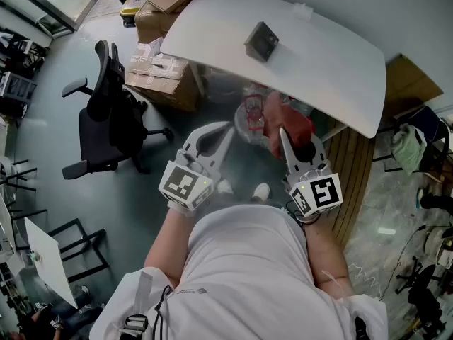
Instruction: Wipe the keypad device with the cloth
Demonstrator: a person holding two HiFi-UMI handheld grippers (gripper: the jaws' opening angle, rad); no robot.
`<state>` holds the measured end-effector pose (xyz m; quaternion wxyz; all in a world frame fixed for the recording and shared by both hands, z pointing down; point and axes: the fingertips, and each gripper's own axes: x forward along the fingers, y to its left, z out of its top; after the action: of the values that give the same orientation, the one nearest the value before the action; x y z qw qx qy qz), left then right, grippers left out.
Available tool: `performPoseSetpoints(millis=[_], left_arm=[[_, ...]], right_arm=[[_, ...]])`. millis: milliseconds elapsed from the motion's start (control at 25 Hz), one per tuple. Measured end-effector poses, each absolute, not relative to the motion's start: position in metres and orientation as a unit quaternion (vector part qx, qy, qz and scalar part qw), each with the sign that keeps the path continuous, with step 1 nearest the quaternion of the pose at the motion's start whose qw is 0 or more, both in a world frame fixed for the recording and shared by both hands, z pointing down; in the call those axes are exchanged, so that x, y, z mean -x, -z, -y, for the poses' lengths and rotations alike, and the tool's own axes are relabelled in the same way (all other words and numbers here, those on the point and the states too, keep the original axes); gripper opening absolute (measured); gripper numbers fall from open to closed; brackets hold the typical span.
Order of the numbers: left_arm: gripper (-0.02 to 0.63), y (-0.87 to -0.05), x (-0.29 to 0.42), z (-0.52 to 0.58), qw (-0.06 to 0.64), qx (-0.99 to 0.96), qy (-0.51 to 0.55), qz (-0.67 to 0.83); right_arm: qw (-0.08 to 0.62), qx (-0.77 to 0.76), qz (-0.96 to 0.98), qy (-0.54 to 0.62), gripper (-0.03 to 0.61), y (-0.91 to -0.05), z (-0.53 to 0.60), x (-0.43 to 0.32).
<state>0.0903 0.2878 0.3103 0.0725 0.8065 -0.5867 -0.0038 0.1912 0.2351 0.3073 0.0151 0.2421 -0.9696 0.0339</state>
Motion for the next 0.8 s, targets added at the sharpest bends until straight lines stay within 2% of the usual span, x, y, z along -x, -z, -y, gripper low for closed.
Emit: performPoseSetpoints(millis=[520,800], left_arm=[[0.009,-0.319,-0.034,-0.301,0.082,-0.817,0.022,0.570],[0.009,-0.333,0.002,-0.301,0.106,-0.813,0.033,0.572]], right_arm=[[0.030,-0.260,0.964,-0.035,0.052,-0.309,-0.248,-0.134],[0.013,-0.278,0.957,-0.081,0.054,-0.317,-0.238,-0.121]])
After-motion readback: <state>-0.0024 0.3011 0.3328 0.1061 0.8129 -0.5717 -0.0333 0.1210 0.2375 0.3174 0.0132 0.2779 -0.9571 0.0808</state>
